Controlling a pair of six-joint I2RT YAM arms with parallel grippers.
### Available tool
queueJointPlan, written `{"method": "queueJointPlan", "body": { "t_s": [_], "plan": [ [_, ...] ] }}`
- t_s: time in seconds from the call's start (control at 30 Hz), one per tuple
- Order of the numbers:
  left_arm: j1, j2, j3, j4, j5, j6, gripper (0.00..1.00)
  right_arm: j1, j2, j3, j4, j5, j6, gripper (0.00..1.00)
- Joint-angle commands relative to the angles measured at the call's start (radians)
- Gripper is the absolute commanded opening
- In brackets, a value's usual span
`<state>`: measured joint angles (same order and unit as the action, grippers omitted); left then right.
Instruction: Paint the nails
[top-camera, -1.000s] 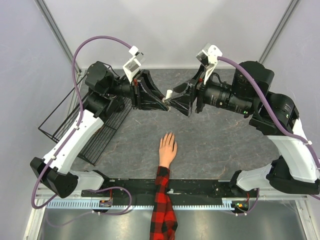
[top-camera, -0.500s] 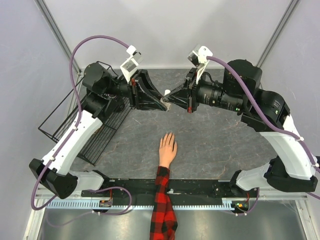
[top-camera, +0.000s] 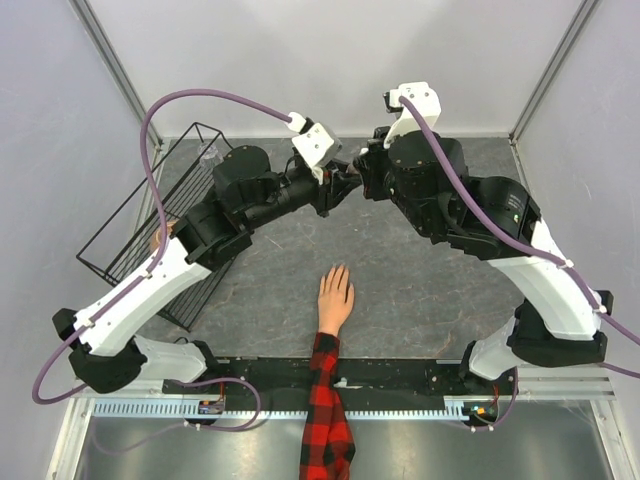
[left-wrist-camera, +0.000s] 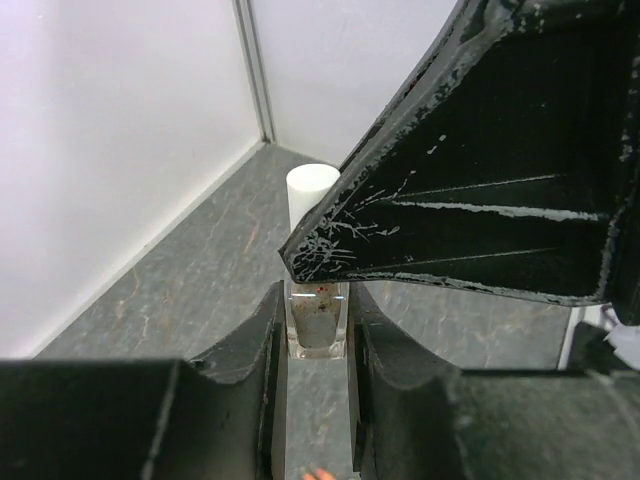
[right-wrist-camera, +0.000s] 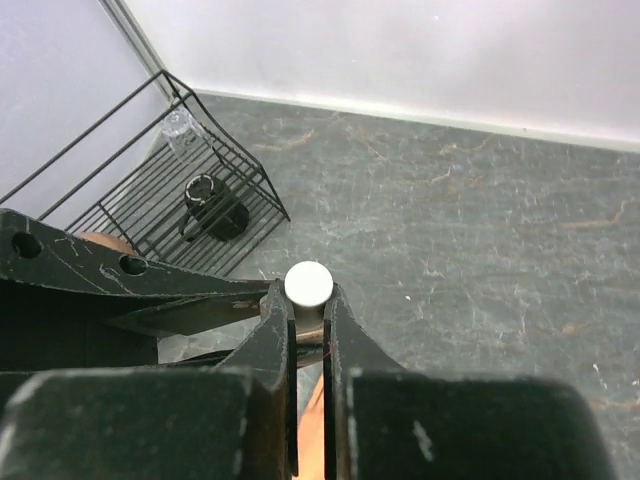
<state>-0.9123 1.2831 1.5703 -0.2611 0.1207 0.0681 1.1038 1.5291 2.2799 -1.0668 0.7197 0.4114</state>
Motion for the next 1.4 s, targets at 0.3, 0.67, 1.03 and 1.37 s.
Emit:
{"method": "queueJointPlan", "body": {
  "t_s": [0.3,0.67,1.03,1.37],
  "plan": [
    [0.17,-0.062,0.004,-0.015,0.617,-0.059,0.02,-0.091,-0.151,-0.172,0.183,-0.407,-0.092,0.68],
    [0.332,-0.005,-0.064,0.333,1.171,-0.543,0.02,-0.223,-0.142,-0.125,0.241,-1.109,-0.111,0.65],
    [0.369,0.002,-0.056,0.352,1.081,-0.567,0.02,-0.237,-0.145,-0.161,0.242,-1.065,-0.141,0.21],
    [0.165,-0.079,0.013,-0.056,-0.12,0.0,0.02,-0.155,0.024,0.025,0.078,-0.594,0.019,0.0]
  ]
}}
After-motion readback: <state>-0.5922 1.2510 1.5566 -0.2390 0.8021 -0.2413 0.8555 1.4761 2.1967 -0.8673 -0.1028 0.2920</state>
